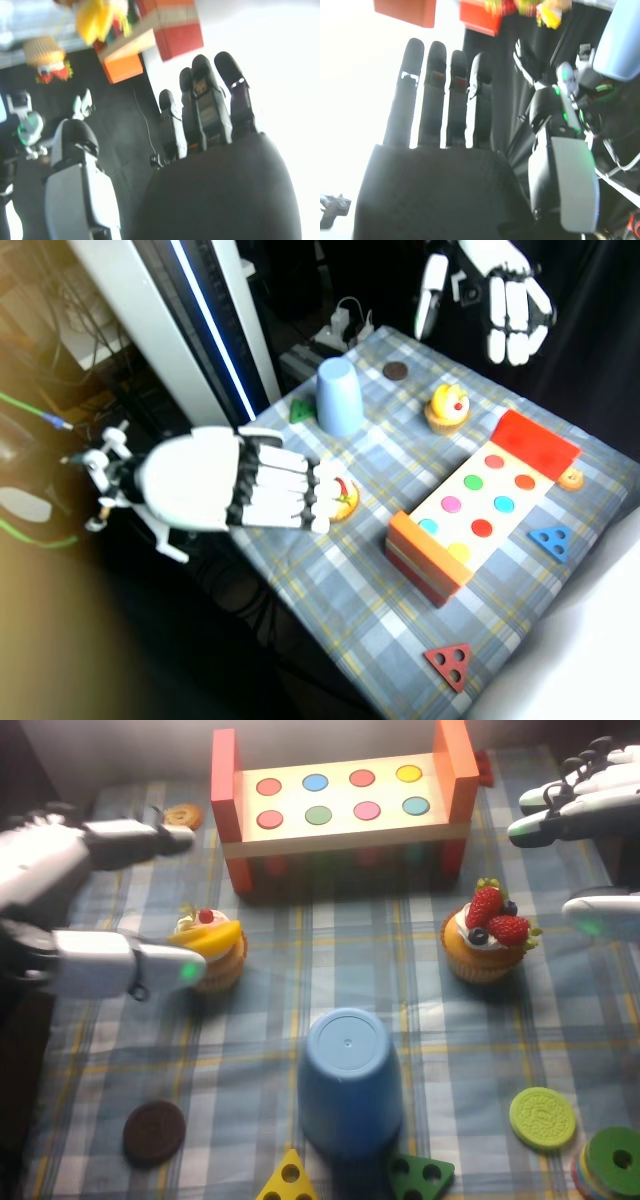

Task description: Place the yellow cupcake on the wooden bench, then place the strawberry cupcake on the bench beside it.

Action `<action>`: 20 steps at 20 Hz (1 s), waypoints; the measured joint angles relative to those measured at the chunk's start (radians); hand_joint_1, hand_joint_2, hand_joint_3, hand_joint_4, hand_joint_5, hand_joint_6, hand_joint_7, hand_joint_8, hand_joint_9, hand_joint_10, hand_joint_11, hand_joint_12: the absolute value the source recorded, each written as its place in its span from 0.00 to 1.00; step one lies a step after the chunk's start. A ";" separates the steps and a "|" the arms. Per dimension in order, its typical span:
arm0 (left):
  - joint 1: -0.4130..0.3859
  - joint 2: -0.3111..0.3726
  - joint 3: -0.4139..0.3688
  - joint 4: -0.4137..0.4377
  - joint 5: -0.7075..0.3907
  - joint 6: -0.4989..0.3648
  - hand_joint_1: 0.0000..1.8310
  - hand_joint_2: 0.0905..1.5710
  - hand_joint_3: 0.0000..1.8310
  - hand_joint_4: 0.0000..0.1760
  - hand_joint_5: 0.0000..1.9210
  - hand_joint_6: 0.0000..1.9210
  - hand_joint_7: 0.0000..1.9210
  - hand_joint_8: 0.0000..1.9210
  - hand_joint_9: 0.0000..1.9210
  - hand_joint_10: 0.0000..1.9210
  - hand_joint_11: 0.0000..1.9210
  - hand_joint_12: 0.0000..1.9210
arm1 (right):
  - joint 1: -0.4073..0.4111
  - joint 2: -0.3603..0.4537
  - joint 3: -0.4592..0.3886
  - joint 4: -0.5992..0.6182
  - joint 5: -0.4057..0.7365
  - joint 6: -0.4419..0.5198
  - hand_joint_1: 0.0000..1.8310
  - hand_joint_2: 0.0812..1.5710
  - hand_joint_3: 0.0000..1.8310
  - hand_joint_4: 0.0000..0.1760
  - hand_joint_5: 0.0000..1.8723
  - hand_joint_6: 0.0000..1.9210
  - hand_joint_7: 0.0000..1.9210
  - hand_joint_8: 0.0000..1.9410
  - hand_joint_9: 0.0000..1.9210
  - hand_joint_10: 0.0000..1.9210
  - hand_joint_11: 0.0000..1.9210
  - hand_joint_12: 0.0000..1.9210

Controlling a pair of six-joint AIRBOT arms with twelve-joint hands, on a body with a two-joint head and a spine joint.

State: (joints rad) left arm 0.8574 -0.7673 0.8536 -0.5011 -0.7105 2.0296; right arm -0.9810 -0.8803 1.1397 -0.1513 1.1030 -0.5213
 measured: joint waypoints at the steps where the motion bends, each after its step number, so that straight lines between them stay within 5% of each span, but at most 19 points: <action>1: -0.019 -0.024 0.019 -0.014 0.041 0.031 0.38 0.50 0.00 0.89 0.20 0.00 0.26 0.00 0.26 0.00 0.00 0.46 | 0.000 0.003 -0.006 0.000 0.010 0.000 0.24 0.75 0.00 0.14 0.35 0.00 0.30 0.00 0.28 0.00 0.17 0.28; 2: -0.027 -0.040 0.032 -0.016 0.070 0.039 0.39 0.49 0.00 0.94 0.21 0.01 0.26 0.00 0.26 0.00 0.00 0.46 | 0.000 0.005 -0.008 -0.003 0.023 0.000 0.23 0.75 0.00 0.21 0.35 0.00 0.30 0.00 0.29 0.00 0.19 0.29; 5: -0.040 -0.063 0.050 -0.058 0.129 0.114 0.39 0.49 0.00 1.00 0.22 0.00 0.26 0.00 0.27 0.00 0.00 0.46 | 0.000 0.014 -0.011 -0.002 0.040 0.000 0.26 0.76 0.00 0.11 0.35 0.00 0.28 0.00 0.28 0.00 0.19 0.28; 6: -0.043 -0.070 0.058 -0.061 0.143 0.128 0.39 0.49 0.00 1.00 0.22 0.00 0.26 0.00 0.27 0.00 0.00 0.46 | 0.000 0.014 -0.011 0.002 0.044 0.000 0.26 0.76 0.00 0.11 0.35 0.00 0.28 0.00 0.28 0.00 0.19 0.28; 7: -0.045 -0.073 0.062 -0.067 0.150 0.129 0.40 0.49 0.00 1.00 0.21 0.00 0.23 0.00 0.25 0.00 0.00 0.44 | 0.000 0.013 -0.011 -0.002 0.045 0.000 0.27 0.76 0.00 0.00 0.36 0.01 0.29 0.00 0.28 0.00 0.19 0.28; 17: -0.083 -0.121 0.107 -0.088 0.197 0.148 0.51 0.54 0.00 1.00 0.19 0.00 0.33 0.00 0.38 0.00 0.00 0.45 | 0.000 0.013 -0.012 -0.003 0.044 0.001 0.27 0.77 0.00 0.00 0.37 0.00 0.31 0.00 0.30 0.00 0.23 0.22; 20: -0.086 -0.122 0.113 -0.099 0.205 0.150 0.55 0.57 0.00 0.93 0.27 0.01 0.38 0.01 0.39 0.01 0.00 0.43 | 0.000 0.013 -0.012 -0.003 0.045 0.000 0.28 0.78 0.00 0.00 0.37 0.00 0.31 0.00 0.30 0.00 0.23 0.22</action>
State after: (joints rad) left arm 0.7715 -0.8890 0.9668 -0.5999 -0.5053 2.1799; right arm -0.9810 -0.8669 1.1278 -0.1539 1.1477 -0.5209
